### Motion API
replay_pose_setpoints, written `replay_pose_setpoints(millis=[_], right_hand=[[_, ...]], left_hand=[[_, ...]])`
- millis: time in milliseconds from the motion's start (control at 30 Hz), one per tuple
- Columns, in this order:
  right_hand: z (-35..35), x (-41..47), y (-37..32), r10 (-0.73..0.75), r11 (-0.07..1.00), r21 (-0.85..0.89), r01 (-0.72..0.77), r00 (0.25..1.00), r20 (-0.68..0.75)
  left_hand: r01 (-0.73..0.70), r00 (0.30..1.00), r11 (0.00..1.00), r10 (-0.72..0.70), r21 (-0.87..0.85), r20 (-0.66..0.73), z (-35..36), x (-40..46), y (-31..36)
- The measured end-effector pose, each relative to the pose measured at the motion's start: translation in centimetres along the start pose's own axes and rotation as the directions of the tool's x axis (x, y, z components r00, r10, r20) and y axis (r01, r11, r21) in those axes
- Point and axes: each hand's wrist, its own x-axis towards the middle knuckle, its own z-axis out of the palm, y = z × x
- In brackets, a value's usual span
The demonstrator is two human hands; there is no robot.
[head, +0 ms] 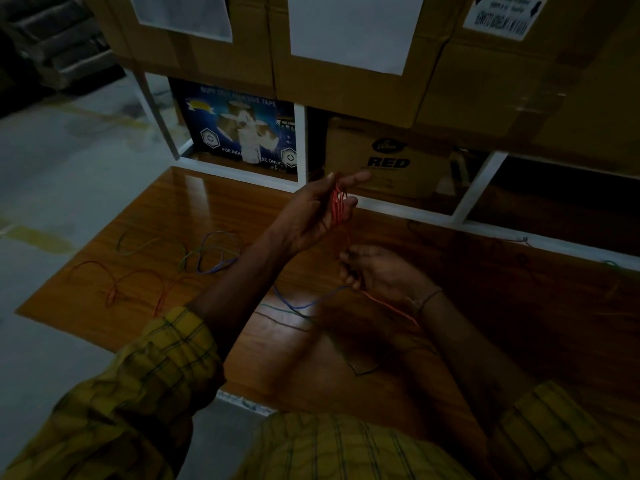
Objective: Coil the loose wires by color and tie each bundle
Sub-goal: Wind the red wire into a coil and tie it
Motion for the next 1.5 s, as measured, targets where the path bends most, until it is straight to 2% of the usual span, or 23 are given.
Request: replay_pose_setpoints(millis=[133, 233, 300, 433, 600, 667, 767, 900, 1000, 1100, 1200, 1300, 1367, 1433, 1500], right_hand=[[0.4, -1.5, -0.8, 0.111, 0.992, -0.083, -0.094, 0.968, 0.224], [0.4, -3.0, -1.6, 0.235, 0.949, -0.273, -0.159, 0.933, 0.274], [0.3, -4.1, -2.3, 0.255, 0.904, -0.407, -0.127, 0.927, 0.276], [-1.0, -5.7, -4.1, 0.099, 0.792, -0.607, 0.066, 0.967, 0.233], [-3.1, -7.8, -7.2, -0.208, 0.749, -0.616, 0.243, 0.969, 0.129], [-4.0, -8.0, -8.2, -0.294, 0.775, -0.566, 0.281, 0.953, 0.07], [-5.1, -7.2, -9.3, -0.37, 0.828, -0.466, 0.31, 0.928, -0.039], [-6.3, -4.8, -8.8, -0.421, 0.838, -0.465, 0.287, 0.881, -0.215], [-6.1, -3.1, -7.9, -0.464, 0.835, -0.483, 0.263, 0.809, -0.362], [-5.5, -1.9, -6.7, -0.52, 0.818, -0.49, 0.301, 0.75, -0.408], [-5.5, -1.0, -4.4, -0.455, 0.862, -0.419, 0.284, 0.798, -0.395], [-4.8, -1.2, -2.2, -0.296, 0.903, -0.408, 0.137, 0.887, -0.355], [-3.7, -1.6, -1.0, -0.21, 0.905, -0.422, 0.052, 0.918, -0.335], [-2.6, -2.1, 0.1, -0.203, 0.897, -0.438, 0.062, 0.937, -0.283], [-1.8, -3.0, 1.1, -0.208, 0.845, -0.531, 0.067, 0.955, -0.21]], left_hand=[[-0.02, 0.994, 0.992, 0.034, 0.125, -0.108, -0.3, 0.3, -0.8], [-0.02, 0.986, 0.951, 0.07, 0.31, -0.152, -0.8, 0.5, -1.2], [-0.008, 0.98, 0.873, 0.105, 0.488, -0.171, -1.5, 0.6, -1.4], [-0.007, 0.99, 0.712, 0.106, 0.702, -0.098, -2.4, -0.3, -1.5], [0.028, 0.994, 0.602, 0.071, 0.798, -0.088, -2.8, -0.7, -2.4], [0.041, 0.998, 0.583, 0.009, 0.812, -0.057, -2.5, -1.0, -2.4], [0.045, 0.998, 0.641, -0.065, 0.766, -0.004, -1.3, -1.8, -2.3], [0.009, 0.992, 0.768, -0.088, 0.641, 0.091, -0.7, -1.9, -2.7], [0.01, 0.982, 0.851, -0.108, 0.524, 0.155, -0.6, -1.6, -2.7], [0.053, 0.97, 0.93, -0.134, 0.364, 0.201, -0.1, -1.6, -2.5], [0.075, 0.972, 0.978, -0.115, 0.192, 0.207, 0.2, -1.5, -2.2], [0.069, 0.98, 0.991, -0.088, 0.113, 0.177, 0.0, -1.3, -1.8], [0.052, 0.984, 0.995, -0.066, 0.089, 0.164, 0.0, -1.0, -1.7], [0.035, 0.991, 0.999, -0.032, -0.019, 0.132, -0.1, -0.6, -1.6], [0.005, 0.995, 0.993, 0.007, -0.118, 0.1, -0.3, -0.1, -1.7]])
